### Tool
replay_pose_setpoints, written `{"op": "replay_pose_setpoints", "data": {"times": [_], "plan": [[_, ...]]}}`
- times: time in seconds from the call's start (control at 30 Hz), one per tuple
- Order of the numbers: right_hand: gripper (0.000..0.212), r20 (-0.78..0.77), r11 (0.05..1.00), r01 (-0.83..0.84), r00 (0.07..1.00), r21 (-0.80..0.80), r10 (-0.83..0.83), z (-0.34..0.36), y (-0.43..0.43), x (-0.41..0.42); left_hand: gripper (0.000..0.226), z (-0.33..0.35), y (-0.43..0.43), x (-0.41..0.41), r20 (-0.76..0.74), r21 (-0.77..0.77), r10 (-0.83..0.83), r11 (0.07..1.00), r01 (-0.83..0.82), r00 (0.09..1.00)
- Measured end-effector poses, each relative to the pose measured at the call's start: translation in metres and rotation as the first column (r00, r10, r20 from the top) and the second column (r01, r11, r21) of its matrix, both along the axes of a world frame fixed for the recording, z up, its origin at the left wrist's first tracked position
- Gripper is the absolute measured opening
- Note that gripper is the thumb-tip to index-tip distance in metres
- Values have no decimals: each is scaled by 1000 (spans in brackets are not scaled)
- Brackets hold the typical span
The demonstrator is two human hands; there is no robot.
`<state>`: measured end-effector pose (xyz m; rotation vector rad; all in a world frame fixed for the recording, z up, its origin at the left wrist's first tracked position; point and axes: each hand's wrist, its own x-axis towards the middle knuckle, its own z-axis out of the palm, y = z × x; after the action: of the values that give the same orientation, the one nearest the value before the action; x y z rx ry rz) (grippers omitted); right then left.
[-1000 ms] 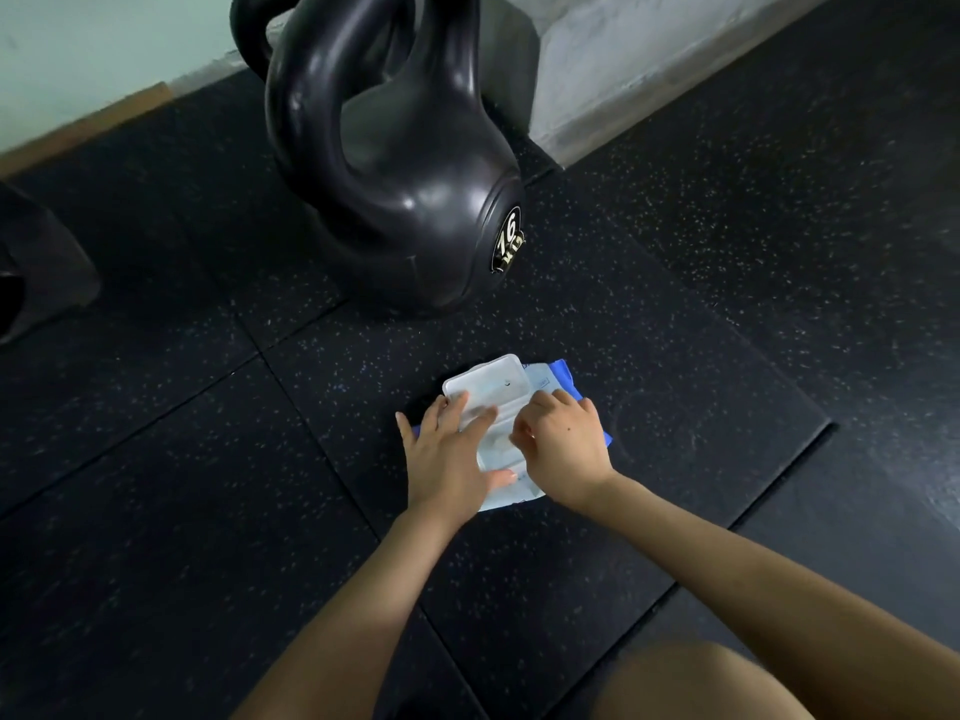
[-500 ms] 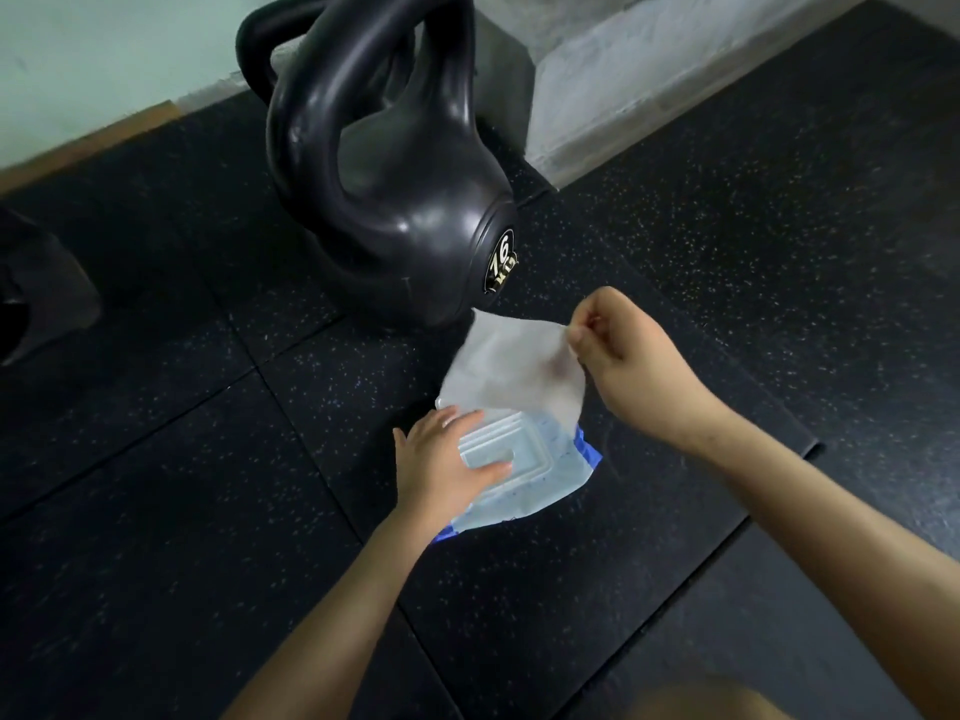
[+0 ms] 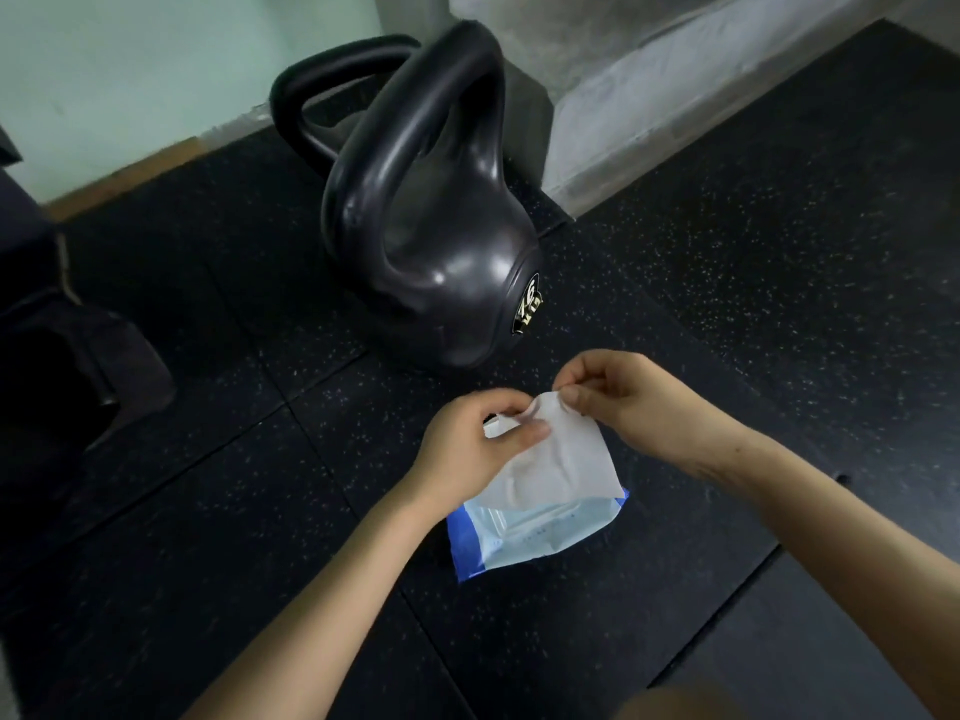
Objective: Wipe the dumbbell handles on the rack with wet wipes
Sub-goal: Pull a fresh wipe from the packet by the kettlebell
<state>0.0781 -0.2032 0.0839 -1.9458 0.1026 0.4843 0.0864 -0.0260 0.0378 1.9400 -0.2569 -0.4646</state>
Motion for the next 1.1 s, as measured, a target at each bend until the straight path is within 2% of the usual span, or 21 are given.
{"op": "replay_pose_setpoints", "data": {"times": [0.07,0.13,0.2,0.27,0.37,0.5,0.63,0.8,0.9,1.03,1.1], "plan": [[7,-63,1000,-22,998,22,23,-7,0,-3,15,-5,1,-1,28,64,12,998,-14,1000],[25,-127,994,-104,986,15,105,-11,-1,-6,7,-4,3,-2,12,71,54,996,-55,998],[18,-109,978,-189,978,-92,179,-3,-2,-7,2,5,7,-4,-2,89,97,991,-97,995],[11,-84,940,-225,974,-257,211,12,0,-7,13,22,11,-8,10,165,128,978,-128,992],[20,-128,925,-186,980,-332,151,45,3,-18,22,61,17,-25,28,319,115,940,-118,993],[22,-222,935,-102,975,-340,25,97,7,-40,18,120,27,-47,-16,373,38,927,-29,999],[29,-298,943,-41,953,-329,-62,182,13,-60,20,204,34,-73,-92,332,28,943,4,995],[24,-381,972,27,917,-234,-117,317,32,-80,18,326,48,-100,-182,278,159,955,-104,970],[27,-366,984,19,927,-178,-84,405,48,-91,15,411,65,-113,-191,303,254,934,-189,948],[29,-287,991,16,956,-131,-54,507,78,-104,11,529,95,-133,-85,336,440,857,-390,894],[30,-246,991,-1,969,-136,-33,550,98,-112,14,579,108,-148,-134,352,488,837,-419,863]]}}
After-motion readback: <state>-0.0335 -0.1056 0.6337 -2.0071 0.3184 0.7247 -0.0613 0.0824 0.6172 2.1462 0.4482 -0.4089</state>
